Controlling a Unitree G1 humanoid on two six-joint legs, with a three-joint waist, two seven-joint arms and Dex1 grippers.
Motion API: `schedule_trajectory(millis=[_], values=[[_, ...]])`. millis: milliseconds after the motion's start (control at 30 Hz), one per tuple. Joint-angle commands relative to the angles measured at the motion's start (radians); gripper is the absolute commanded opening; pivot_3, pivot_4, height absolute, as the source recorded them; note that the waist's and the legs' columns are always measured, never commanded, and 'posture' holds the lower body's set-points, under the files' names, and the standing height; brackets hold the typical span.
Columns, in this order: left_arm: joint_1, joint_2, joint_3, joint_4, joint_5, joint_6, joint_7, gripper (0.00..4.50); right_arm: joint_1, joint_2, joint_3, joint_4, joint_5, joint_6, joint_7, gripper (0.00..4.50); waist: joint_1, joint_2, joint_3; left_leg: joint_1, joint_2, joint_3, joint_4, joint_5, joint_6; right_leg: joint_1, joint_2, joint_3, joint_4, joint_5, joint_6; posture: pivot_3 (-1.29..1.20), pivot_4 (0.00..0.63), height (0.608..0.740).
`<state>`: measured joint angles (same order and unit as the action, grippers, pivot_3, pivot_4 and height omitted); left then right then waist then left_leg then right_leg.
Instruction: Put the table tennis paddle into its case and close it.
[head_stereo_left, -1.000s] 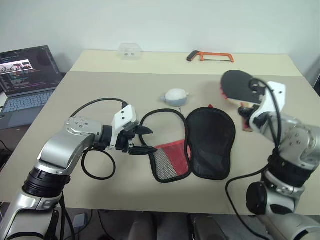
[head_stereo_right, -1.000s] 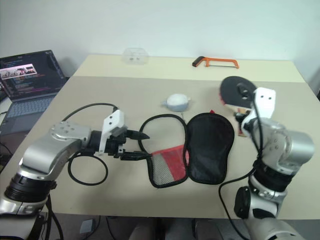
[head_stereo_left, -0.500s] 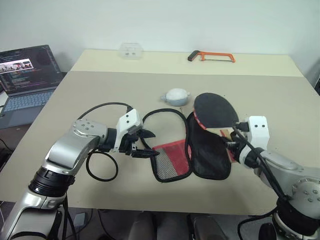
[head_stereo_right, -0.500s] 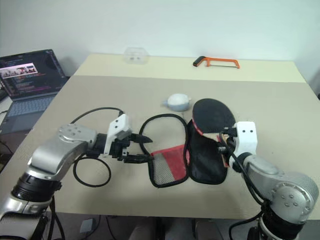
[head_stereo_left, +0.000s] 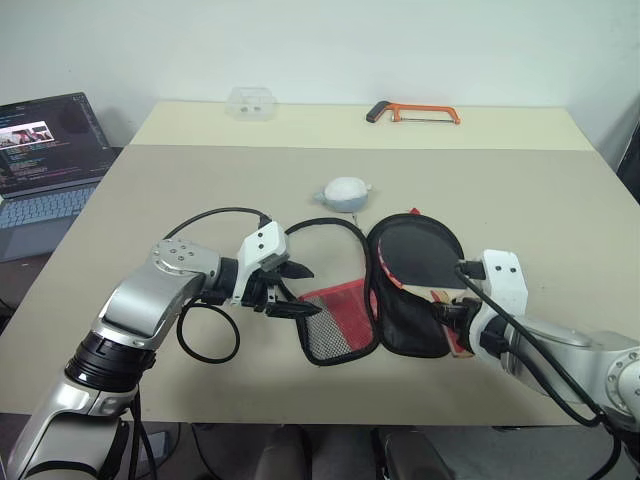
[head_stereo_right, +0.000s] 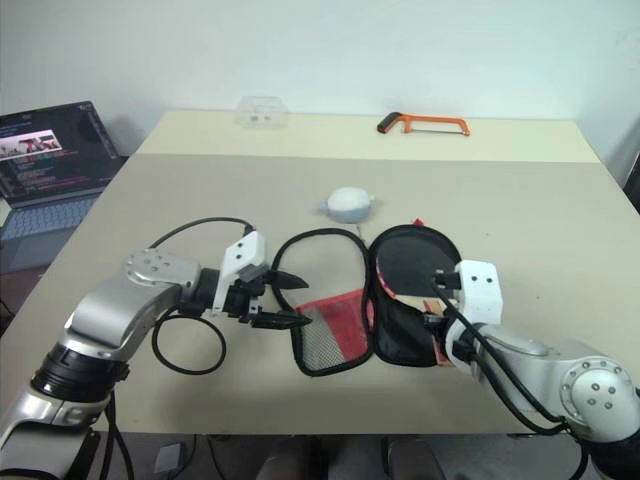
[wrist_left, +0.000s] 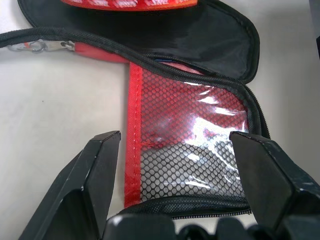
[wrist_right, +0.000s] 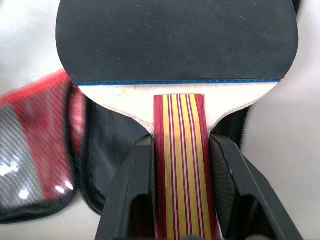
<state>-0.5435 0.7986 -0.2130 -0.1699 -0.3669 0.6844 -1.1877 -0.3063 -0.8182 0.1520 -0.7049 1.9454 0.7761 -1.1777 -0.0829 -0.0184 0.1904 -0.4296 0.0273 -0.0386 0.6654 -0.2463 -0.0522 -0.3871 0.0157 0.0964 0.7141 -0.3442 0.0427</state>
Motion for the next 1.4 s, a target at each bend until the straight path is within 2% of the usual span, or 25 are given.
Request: schedule_trajectory(millis=[33,267,567,1400], values=[[-0.002,0.006,0.011,-0.027,0.004,-0.011,0.007,3.82,-0.059,-0.023,0.012,-0.028,0.027,-0.069,0.014,1.09,0.002,0.000,0.000,0.000,0.000,0.000,0.000,0.000,0.000,0.000,0.000,0.000,0.000,0.000,0.000,0.00,0.150,0.740],[0.005,0.003,0.011,-0.031,0.008,-0.011,0.014,3.82,-0.105,-0.029,0.050,0.001,0.027,-0.088,0.030,1.09,0.007,0.000,0.000,-0.001,0.000,-0.001,0.000,0.000,0.000,0.000,-0.001,0.000,-0.001,0.000,0.000,0.00,0.150,0.740],[0.019,0.011,0.015,-0.037,0.012,-0.014,0.019,3.82,-0.081,0.011,0.091,0.037,0.027,-0.103,-0.009,1.09,0.008,0.000,0.000,-0.001,0.000,-0.002,0.000,0.000,0.000,0.000,-0.001,0.000,0.000,0.000,0.000,0.00,0.150,0.740],[0.028,0.015,0.011,-0.031,0.029,-0.027,0.019,3.82,-0.118,0.056,0.086,0.132,0.027,-0.097,-0.136,1.09,0.020,0.000,0.000,-0.001,0.000,-0.002,0.000,0.000,0.000,0.000,-0.001,0.000,0.000,0.000,0.000,0.00,0.150,0.740]])
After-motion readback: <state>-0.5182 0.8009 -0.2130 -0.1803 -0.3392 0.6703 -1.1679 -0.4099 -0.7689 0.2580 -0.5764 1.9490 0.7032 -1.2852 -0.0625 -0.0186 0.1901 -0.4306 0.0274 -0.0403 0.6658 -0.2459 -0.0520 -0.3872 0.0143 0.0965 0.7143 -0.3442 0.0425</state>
